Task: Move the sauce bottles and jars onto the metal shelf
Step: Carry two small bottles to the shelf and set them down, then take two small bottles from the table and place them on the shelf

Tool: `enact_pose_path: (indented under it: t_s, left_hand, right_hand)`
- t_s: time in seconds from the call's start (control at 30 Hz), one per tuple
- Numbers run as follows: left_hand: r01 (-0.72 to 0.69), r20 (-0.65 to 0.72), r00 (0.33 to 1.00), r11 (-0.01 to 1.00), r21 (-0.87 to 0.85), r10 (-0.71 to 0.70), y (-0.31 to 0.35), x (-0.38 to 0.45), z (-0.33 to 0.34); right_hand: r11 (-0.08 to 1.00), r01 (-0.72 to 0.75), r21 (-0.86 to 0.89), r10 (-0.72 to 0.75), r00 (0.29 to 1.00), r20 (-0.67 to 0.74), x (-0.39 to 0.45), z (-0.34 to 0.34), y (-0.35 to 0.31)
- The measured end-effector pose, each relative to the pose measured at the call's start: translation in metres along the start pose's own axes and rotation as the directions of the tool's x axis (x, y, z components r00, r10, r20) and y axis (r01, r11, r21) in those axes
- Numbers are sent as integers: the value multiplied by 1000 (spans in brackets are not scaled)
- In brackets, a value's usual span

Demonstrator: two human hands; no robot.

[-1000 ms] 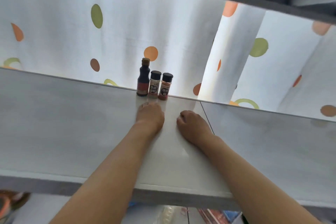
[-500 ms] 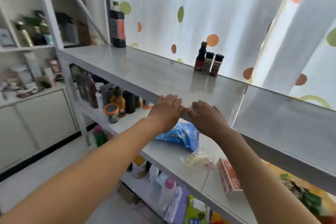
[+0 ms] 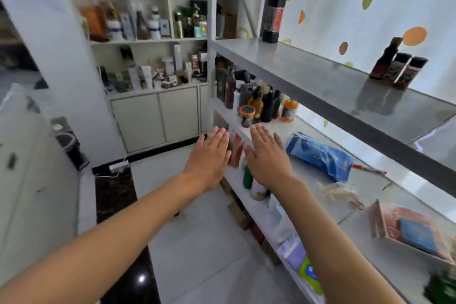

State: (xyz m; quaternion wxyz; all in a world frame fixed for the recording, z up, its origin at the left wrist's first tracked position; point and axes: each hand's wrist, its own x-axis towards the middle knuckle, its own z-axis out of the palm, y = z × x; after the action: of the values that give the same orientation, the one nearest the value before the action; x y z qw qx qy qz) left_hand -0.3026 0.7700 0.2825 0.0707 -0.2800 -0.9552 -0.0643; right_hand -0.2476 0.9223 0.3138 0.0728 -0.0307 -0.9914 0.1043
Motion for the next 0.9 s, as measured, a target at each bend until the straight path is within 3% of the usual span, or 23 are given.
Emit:
enact_pose_path:
  t_s: [0.23,0.4,0.6,0.9]
  left_hand:
    - [174,-36,984,985,-9,-174,-109,-129,-8]
    - [389,-62,916,916,-98,-396,-199,-247,-17]
    - [599,-48,792,791,-126,-608,-293,-398,-22]
    - [813,-63,540,540,-220,-839,-390,-577,5]
  right_hand:
    - [965,236,115,-243,969,47,-33,65,-150]
    - [907,339,251,-377,919,120,-72,117,-277]
    - [801,405,441,-521,835,179,-126,191,-426]
    - [646,512,566,-738,609,291,-206,270,-607]
